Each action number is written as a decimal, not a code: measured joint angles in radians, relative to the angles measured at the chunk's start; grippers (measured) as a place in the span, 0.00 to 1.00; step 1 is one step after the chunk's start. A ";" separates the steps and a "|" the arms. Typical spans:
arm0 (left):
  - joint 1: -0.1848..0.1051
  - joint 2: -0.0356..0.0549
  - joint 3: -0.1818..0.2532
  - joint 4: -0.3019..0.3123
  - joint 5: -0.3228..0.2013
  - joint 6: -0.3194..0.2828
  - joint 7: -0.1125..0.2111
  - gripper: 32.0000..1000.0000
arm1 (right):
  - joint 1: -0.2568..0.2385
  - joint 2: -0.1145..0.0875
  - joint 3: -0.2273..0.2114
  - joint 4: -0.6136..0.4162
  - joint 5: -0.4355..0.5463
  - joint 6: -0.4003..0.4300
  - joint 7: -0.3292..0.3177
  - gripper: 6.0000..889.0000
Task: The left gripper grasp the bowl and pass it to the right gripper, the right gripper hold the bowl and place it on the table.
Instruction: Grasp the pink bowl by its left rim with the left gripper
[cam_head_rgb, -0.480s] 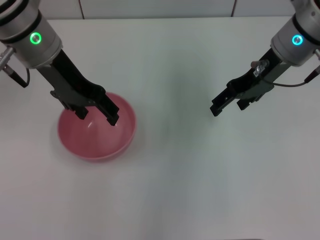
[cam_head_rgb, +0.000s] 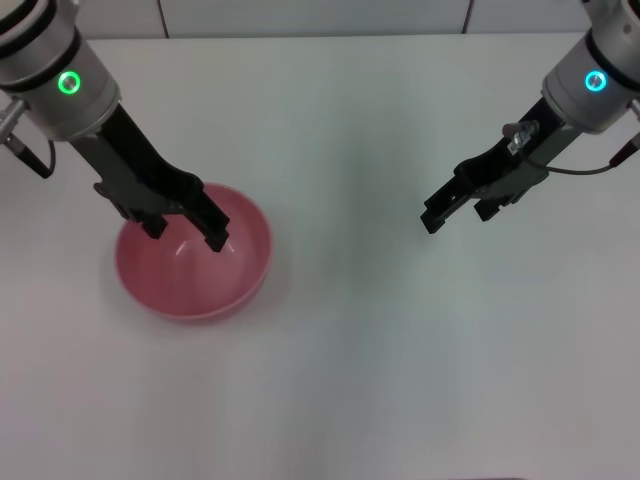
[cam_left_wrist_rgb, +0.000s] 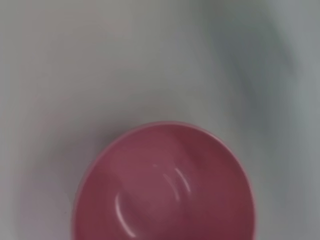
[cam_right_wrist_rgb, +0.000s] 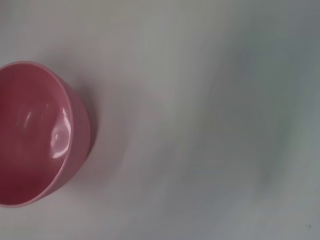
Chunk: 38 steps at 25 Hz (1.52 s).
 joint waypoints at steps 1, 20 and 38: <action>0.001 0.0007 0.000 -0.001 0.009 0.005 0.002 0.86 | -0.001 0.000 0.000 0.000 0.000 0.000 0.000 0.97; 0.006 0.0080 -0.001 -0.028 0.204 0.129 0.051 0.86 | -0.003 0.000 -0.008 -0.003 0.000 0.000 -0.004 0.97; 0.003 0.0175 0.000 -0.142 0.206 0.220 0.055 0.86 | -0.002 0.000 -0.023 -0.002 0.000 -0.009 -0.005 0.97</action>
